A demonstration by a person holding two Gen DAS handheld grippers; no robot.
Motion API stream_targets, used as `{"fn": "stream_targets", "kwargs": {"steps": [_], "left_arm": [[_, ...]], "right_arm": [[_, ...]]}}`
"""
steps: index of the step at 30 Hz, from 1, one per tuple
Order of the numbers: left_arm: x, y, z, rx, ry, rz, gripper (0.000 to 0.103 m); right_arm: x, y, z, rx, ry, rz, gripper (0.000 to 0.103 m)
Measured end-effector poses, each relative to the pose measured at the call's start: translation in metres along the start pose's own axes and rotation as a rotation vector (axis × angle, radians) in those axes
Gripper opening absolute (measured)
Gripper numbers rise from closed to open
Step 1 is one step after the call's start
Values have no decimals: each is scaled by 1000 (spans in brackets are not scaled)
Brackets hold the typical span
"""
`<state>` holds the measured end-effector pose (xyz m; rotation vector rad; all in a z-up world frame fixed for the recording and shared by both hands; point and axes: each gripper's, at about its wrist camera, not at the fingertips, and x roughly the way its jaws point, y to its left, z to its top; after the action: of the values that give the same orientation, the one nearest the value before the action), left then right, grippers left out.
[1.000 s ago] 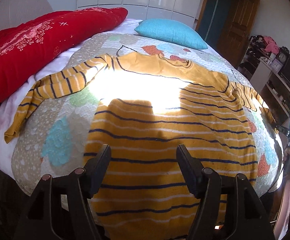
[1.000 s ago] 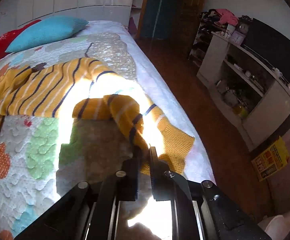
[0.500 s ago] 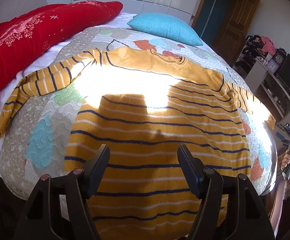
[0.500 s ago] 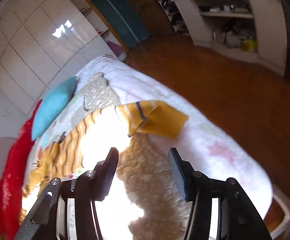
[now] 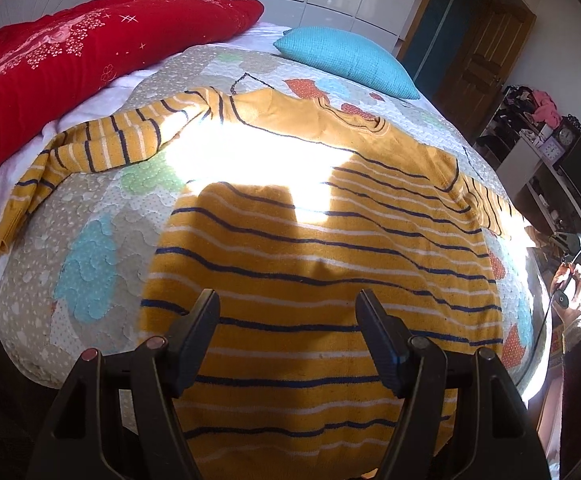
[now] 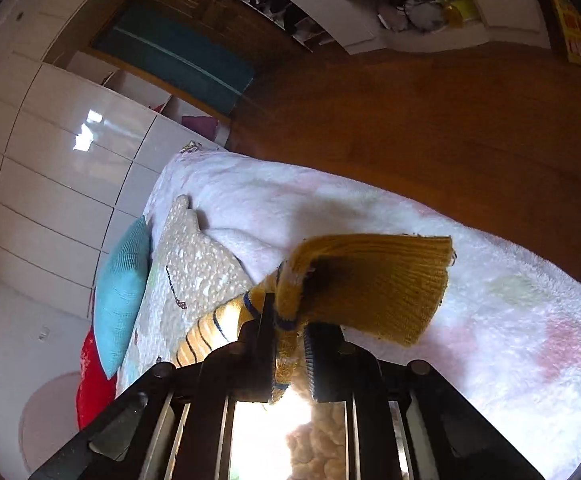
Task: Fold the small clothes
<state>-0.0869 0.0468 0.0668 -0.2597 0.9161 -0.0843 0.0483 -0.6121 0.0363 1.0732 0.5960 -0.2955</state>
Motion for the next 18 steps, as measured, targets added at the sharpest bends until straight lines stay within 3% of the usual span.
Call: {"fn": "stream_targets", "kwargs": {"steps": [4, 8, 11, 14, 16, 18], "left_arm": [[-4, 24, -2, -48, -16, -6, 69], [-10, 49, -7, -112, -37, -17, 69], [-17, 68, -13, -152, -54, -22, 69], [-28, 87, -20, -181, -84, -2, 69], [-36, 100, -23, -198, -104, 20, 69], [-43, 113, -26, -218, -118, 30, 70]], "right_arm": [[-20, 94, -22, -282, -38, -35, 13], [-15, 212, -92, -580, 11, 48, 13], [7, 292, -175, -760, 112, 162, 13], [30, 345, -269, -902, 221, 269, 13], [50, 364, -330, -974, 359, 348, 20], [72, 372, -384, -1031, 522, 387, 40]]}}
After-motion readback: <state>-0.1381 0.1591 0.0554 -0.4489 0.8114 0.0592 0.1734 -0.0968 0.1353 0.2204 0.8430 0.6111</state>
